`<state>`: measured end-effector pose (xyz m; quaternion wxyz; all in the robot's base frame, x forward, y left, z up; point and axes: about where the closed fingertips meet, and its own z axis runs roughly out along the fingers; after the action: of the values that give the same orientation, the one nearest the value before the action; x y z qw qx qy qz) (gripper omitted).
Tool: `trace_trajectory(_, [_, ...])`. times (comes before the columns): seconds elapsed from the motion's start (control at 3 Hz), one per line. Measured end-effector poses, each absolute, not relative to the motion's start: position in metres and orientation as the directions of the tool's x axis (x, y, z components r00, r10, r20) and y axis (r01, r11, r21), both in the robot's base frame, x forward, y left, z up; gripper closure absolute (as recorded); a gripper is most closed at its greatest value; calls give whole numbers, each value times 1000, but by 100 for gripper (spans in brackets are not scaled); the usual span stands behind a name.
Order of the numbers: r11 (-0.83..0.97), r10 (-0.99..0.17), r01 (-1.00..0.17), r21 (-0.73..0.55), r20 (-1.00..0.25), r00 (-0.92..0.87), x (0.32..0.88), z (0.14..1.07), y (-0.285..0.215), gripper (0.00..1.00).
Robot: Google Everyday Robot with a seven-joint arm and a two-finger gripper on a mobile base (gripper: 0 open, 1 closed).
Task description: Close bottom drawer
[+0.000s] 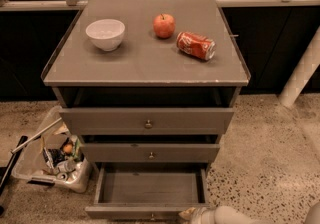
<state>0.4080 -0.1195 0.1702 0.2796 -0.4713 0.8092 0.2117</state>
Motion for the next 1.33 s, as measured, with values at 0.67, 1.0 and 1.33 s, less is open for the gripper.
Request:
trace_trajectory(0.67, [417,-669,-909,7,-674,-313,443,175,-106,0])
trace_trajectory(1.0, [409,-679,-911,-46,-682,-271,481,177,-114,19])
trace_trajectory(1.33, [407,-703,-908,-102,-669,-241,527,177,-127,42])
